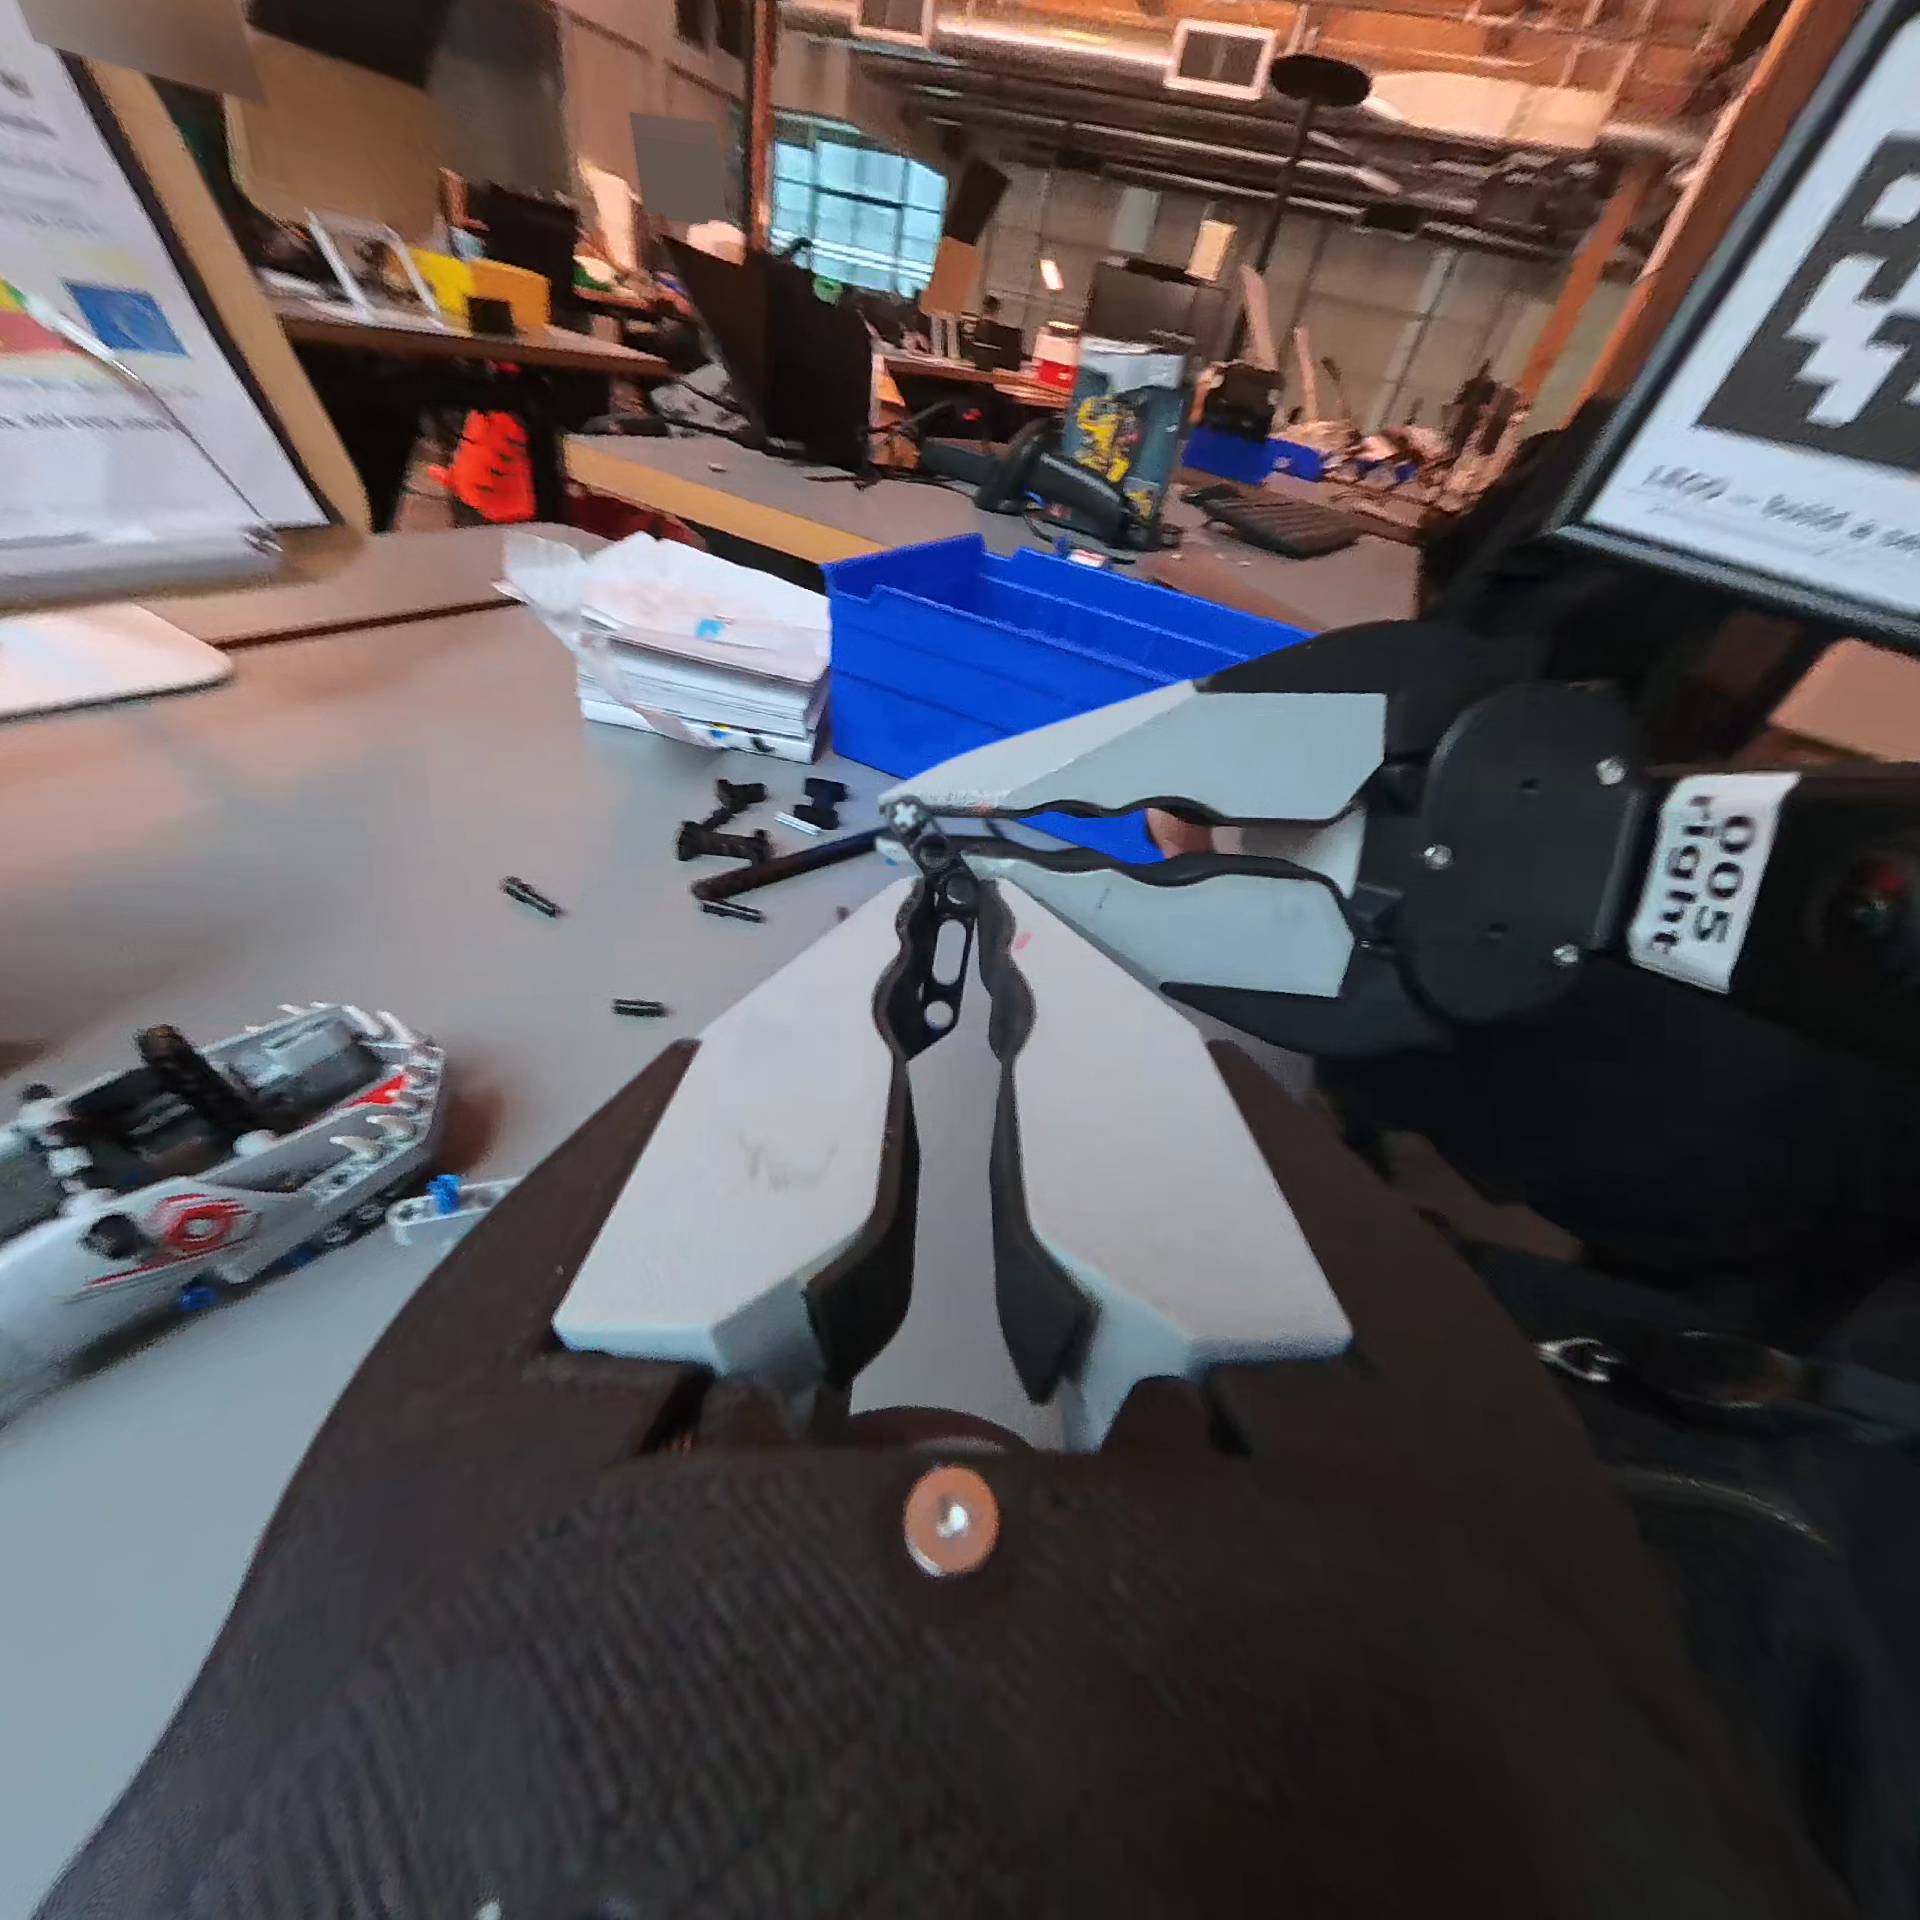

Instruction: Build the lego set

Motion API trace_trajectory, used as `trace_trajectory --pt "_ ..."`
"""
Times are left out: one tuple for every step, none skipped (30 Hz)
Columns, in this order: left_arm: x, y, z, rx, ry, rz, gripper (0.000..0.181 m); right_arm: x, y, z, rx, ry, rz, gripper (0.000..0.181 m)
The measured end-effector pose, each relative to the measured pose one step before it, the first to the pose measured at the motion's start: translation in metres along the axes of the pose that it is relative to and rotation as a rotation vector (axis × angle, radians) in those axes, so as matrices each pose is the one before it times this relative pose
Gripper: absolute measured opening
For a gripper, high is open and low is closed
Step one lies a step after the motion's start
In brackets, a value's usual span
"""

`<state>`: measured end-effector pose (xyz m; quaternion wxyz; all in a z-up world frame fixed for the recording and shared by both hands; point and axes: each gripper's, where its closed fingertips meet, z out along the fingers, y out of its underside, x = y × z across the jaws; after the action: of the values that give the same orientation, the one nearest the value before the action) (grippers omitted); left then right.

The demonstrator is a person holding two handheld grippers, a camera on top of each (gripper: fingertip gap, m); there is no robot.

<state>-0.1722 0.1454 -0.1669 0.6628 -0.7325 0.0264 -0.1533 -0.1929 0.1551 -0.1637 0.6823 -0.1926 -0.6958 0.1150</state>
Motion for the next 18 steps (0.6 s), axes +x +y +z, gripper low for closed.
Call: trace_trajectory --pt "-0.00078 -0.00093 -0.00022 0.0112 -0.0343 0.0419 0.005 0.0002 0.00025 0.00056 0.0002 0.0009 0.0218 0.001" --pt "-0.00017 -0.00067 -0.0001 0.0129 -0.0235 0.0273 0.005 -0.00002 0.00137 0.0004 -0.0079 -0.007 0.0286 0.0" --pt "-0.00043 -0.00402 -0.00155 0.034 -0.0165 0.0021 0.006 -0.00161 0.01367 0.00312 -0.0747 -0.0188 0.0213 0.001" --pt "0.00103 -0.01982 -0.00797 0.1087 -0.0012 0.0074 0.005 -0.00314 0.02397 0.00659 -0.1003 -0.0179 0.0173 0.001" --pt "-0.00338 -0.01619 -0.00653 0.032 -0.0277 0.0377 0.005 -0.00403 0.01851 0.00646 -0.0324 -0.0176 0.031 0.001" --pt "-0.00431 -0.01556 -0.00474 0.0194 -0.0283 0.0655 0.005 -0.00188 0.00623 0.00123 0.0168 -0.0257 0.0461 0.0" --pt "-0.00276 -0.00339 0.00023 -0.0372 0.0047 0.0372 0.005 0.00417 -0.00678 -0.0035 0.0394 -0.0131 0.0519 0.0" --pt "-0.00209 0.00599 0.00189 -0.0567 0.0223 -0.0148 0.006 0.00684 -0.01361 -0.00405 0.0575 0.0007 0.0543 0.0" --pt "-0.00333 0.00345 0.00014 0.0 0.0059 -0.0197 0.005 0.00465 -0.011 -0.00171 0.0415 -0.0014 0.0415 0.0" --pt "0.00036 0.00615 0.00107 -0.0102 0.0205 -0.0091 0.005 0.00276 -0.00256 0.00106 0.0015 0.0051 0.005 0.0" --pt "0.00317 0.01133 0.00417 -0.055 0.0324 -0.0086 0.005 0.00109 0.00641 0.00331 -0.0332 0.0071 -0.0186 0.001" --pt "0.00262 0.00934 0.00467 -0.0502 0.0217 -0.0054 0.005 -0.00218 0.01382 0.0053 -0.0647 -0.0178 0.0001 0.001" --pt "0.00411 0.00526 0.0038 -0.0236 0.024 -0.0025 0.006 -0.00375 0.01819 0.00667 -0.0857 -0.0428 0.0412 0.0" --pt "0.00369 0.00519 0.00297 -0.0243 0.0206 -0.0064 0.006 -0.00252 0.01796 0.00726 -0.0843 -0.0493 0.0712 0.001" --pt "0.00183 0.00659 0.00283 -0.0326 0.0109 -0.004 0.006 -0.00033 0.01427 0.00683 -0.064 -0.0466 0.0796 0.001" --pt "0.00017 0.00495 0.0022 -0.0225 0.0019 0.0023 0.006 0.00116 0.01028 0.00563 -0.0422 -0.0412 0.0717 0.011" --pt "-0.00026 0.00122 0.00097 0.0044 -0.0007 0.0072 0.006 0.00109 0.00816 0.00415 -0.0307 -0.0393 0.0538 0.015" --pt "-0.00013 -0.00052 0.00025 0.0146 0.0046 0.0009 0.006 -0.00022 0.00739 0.00347 -0.0239 -0.0422 0.0338 0.009"
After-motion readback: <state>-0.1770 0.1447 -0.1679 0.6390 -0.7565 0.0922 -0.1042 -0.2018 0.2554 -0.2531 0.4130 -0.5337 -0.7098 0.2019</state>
